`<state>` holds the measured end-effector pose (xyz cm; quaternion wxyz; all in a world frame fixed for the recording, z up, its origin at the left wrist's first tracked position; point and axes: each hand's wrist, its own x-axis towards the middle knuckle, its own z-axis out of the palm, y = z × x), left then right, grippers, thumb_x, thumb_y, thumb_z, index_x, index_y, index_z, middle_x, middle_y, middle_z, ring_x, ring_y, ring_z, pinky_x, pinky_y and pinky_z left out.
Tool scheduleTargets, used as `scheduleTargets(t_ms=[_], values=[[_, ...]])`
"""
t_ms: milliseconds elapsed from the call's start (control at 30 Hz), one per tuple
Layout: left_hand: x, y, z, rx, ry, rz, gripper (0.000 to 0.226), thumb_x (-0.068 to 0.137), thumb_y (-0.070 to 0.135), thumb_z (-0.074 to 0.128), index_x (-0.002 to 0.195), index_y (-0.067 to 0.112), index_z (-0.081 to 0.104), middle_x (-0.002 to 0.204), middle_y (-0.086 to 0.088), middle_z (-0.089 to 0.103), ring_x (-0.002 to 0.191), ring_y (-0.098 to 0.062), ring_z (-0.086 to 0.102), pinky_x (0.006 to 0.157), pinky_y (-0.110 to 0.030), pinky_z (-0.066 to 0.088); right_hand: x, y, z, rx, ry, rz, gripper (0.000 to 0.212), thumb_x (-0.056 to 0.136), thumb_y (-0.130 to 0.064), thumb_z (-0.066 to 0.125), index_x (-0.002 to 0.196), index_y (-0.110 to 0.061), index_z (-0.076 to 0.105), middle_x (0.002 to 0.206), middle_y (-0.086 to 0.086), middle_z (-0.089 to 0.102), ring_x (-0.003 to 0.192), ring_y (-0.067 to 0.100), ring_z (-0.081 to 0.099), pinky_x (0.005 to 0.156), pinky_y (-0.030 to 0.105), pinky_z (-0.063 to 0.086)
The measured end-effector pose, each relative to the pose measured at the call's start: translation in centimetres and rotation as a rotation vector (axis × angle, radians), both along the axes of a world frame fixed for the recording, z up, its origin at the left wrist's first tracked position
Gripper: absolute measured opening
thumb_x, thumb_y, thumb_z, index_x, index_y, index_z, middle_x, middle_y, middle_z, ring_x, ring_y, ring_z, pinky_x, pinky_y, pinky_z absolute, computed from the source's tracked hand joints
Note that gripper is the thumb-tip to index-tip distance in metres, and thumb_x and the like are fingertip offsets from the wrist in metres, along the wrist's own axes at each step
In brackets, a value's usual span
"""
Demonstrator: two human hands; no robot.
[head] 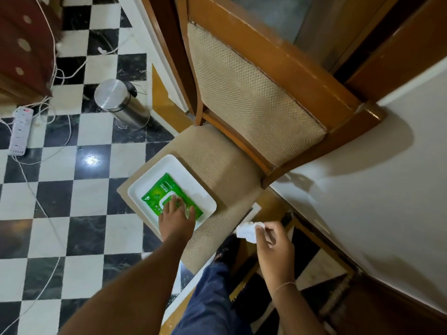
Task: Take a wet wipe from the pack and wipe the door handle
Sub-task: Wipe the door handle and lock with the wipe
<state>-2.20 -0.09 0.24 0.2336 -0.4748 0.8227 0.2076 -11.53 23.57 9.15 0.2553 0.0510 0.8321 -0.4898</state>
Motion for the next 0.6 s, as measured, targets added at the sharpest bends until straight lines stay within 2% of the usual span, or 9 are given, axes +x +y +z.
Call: scheduleTargets(t_ms=[100, 200, 267, 333, 433, 467, 533, 600], values=[[0.4, 0.2, -0.2, 0.036, -0.067, -0.050, 0.074, 0.113, 0.058, 0.031, 0.173, 0.017, 0.023, 0.184, -0.004, 0.004, 0.170, -0.028, 0.006, 0.137, -0.049, 0.011, 0.1, 2.3, 0.3, 0.056, 0.002, -0.009, 0.003, 0.101, -0.024, 0.069, 0.104, -0.023, 0.069, 0.102, -0.012, 0.074, 0.097, 0.006, 0.074, 0.084, 0.031, 0.066], [0.2, 0.8, 1.6, 0.046, -0.083, -0.078, 0.078, 0.113, 0.060, 0.027, 0.175, 0.015, 0.013, 0.184, -0.006, -0.003, 0.171, -0.028, 0.001, 0.138, -0.050, 0.006, -0.4, 5.4, 2.4, 0.093, -0.005, -0.117, 0.006, 0.100, -0.027, 0.070, 0.105, -0.029, 0.069, 0.112, -0.006, 0.075, 0.104, 0.010, 0.073, 0.073, 0.015, 0.063], [0.0, 2.4, 3.7, -0.005, -0.036, -0.133, 0.074, 0.114, 0.056, 0.026, 0.174, 0.015, 0.015, 0.184, -0.007, 0.001, 0.171, -0.029, 0.005, 0.138, -0.049, 0.008, -0.7, 7.4, 4.3, 0.108, 0.013, -0.171, 0.011, 0.099, -0.027, 0.072, 0.101, -0.038, 0.068, 0.109, -0.012, 0.075, 0.102, 0.006, 0.073, 0.067, 0.008, 0.058], [-0.9, 5.3, 6.6, 0.004, 0.068, -0.258, 0.067, 0.115, 0.049, 0.031, 0.173, 0.018, 0.022, 0.183, -0.008, 0.011, 0.169, -0.030, 0.014, 0.137, -0.046, 0.012, -1.3, 9.7, 7.1, 0.111, 0.050, -0.221, 0.019, 0.098, -0.026, 0.072, 0.094, -0.043, 0.067, 0.096, -0.021, 0.076, 0.094, -0.002, 0.073, 0.066, 0.007, 0.057], [-3.2, 11.2, 11.5, 0.156, 0.257, -0.489, 0.060, 0.114, 0.040, 0.040, 0.171, 0.021, 0.031, 0.179, -0.009, 0.028, 0.164, -0.031, 0.030, 0.133, -0.042, 0.026, -2.0, 12.8, 10.9, 0.109, 0.089, -0.266, 0.026, 0.098, -0.018, 0.074, 0.089, -0.043, 0.069, 0.095, -0.036, 0.072, 0.092, -0.015, 0.068, 0.068, 0.003, 0.054], [-4.6, 13.8, 13.6, 0.213, 0.334, -0.609, 0.060, 0.113, 0.038, 0.042, 0.170, 0.021, 0.033, 0.177, -0.008, 0.032, 0.162, -0.030, 0.035, 0.131, -0.041, 0.030, -2.2, 14.2, 12.8, 0.105, 0.108, -0.300, 0.028, 0.098, -0.017, 0.074, 0.089, -0.044, 0.070, 0.094, -0.036, 0.073, 0.092, -0.016, 0.068, 0.068, 0.003, 0.053], [-6.9, 19.1, 18.0, 0.304, 0.451, -0.813, 0.061, 0.111, 0.041, 0.040, 0.170, 0.027, 0.032, 0.177, -0.001, 0.032, 0.162, -0.022, 0.035, 0.130, -0.035, 0.031, -2.1, 17.1, 16.1, 0.108, 0.146, -0.393, 0.031, 0.097, -0.017, 0.075, 0.090, -0.047, 0.073, 0.095, -0.024, 0.079, 0.089, -0.008, 0.073, 0.072, 0.008, 0.055], [-9.3, 23.9, 22.0, 0.382, 0.569, -0.924, 0.063, 0.109, 0.047, 0.037, 0.170, 0.034, 0.030, 0.178, 0.008, 0.030, 0.161, -0.014, 0.033, 0.131, -0.031, 0.030, -2.0, 19.7, 19.0, 0.114, 0.231, -0.471, 0.031, 0.097, -0.014, 0.075, 0.094, -0.044, 0.078, 0.098, -0.017, 0.082, 0.091, -0.001, 0.076, 0.077, 0.013, 0.058]])
